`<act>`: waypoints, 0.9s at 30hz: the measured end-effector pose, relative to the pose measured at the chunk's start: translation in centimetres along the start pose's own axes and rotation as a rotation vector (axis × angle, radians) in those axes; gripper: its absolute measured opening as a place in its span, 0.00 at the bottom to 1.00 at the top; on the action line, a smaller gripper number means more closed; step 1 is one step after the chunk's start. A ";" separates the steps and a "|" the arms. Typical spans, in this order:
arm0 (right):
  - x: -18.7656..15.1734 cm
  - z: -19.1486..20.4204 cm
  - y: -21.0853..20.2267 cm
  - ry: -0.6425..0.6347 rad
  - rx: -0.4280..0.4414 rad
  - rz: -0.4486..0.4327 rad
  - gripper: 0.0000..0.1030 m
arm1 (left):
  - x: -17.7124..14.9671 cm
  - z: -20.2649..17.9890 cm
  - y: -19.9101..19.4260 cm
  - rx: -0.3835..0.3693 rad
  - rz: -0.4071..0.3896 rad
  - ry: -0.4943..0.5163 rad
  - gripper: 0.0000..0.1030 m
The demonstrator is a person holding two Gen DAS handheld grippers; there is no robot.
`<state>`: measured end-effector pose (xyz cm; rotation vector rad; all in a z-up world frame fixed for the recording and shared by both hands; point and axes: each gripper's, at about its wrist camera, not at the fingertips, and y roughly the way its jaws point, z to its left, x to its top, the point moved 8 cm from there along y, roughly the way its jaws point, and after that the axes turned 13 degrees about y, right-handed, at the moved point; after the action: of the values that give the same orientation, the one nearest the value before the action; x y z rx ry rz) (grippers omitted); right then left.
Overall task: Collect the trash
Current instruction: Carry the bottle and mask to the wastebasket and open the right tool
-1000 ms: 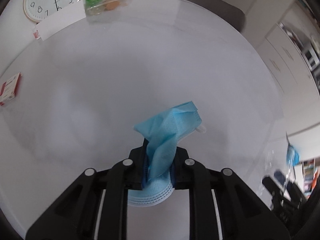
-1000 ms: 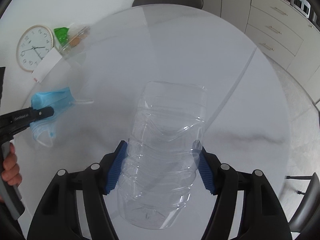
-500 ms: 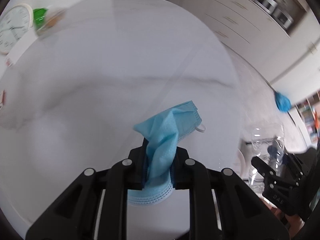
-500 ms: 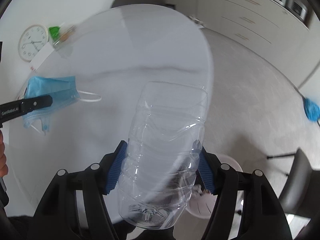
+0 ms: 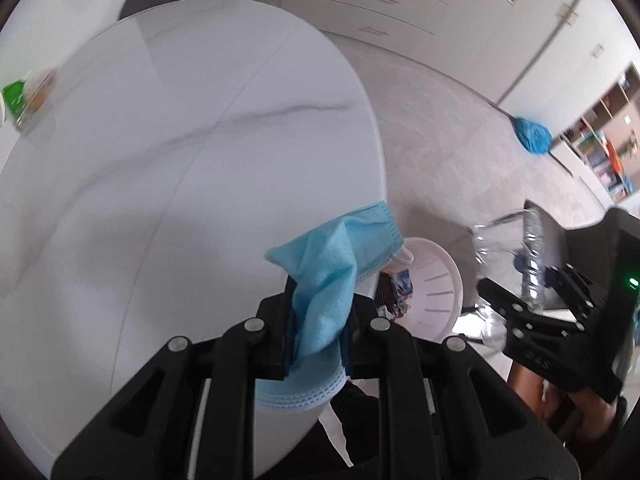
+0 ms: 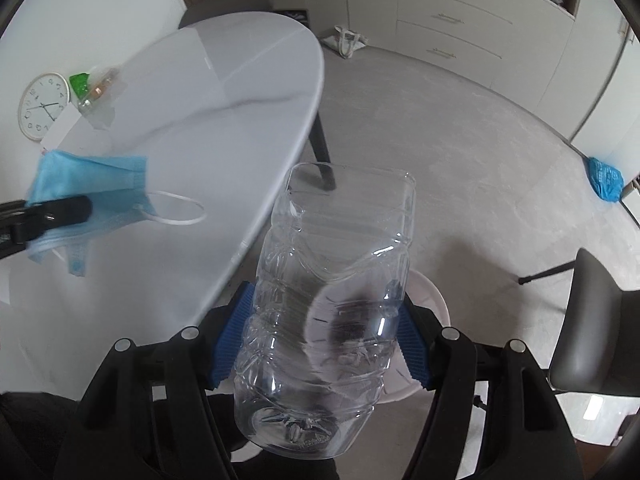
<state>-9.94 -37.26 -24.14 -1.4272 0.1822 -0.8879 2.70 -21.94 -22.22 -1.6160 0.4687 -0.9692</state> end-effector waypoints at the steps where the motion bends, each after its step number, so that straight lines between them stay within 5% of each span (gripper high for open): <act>1: -0.3 -0.4 0.7 0.005 -0.007 0.007 0.66 | 0.2 -0.5 0.3 -0.003 0.002 0.019 0.17; 7: -3.3 -5.1 8.3 0.075 -0.071 0.122 0.67 | 0.3 -2.2 0.7 -0.007 0.019 0.100 0.17; 10: -4.9 -6.9 12.7 0.128 -0.103 0.204 0.82 | 0.2 -3.9 0.9 -0.013 0.030 0.133 0.17; 13: -5.4 -8.3 14.2 0.169 -0.150 0.228 0.86 | 0.6 -4.8 1.5 -0.023 0.039 0.167 0.17; 21: -4.8 -13.0 9.6 0.222 -0.227 0.134 0.98 | 1.8 -10.6 4.0 -0.068 0.046 0.346 0.17; 27: -5.8 -17.6 4.5 0.277 -0.290 0.059 0.98 | 2.1 -18.3 9.2 -0.192 0.090 0.520 0.17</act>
<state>-22.60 -47.73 -33.75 -1.5507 0.5787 -1.0391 -8.82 -37.27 -29.78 -1.4846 1.0055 -1.3091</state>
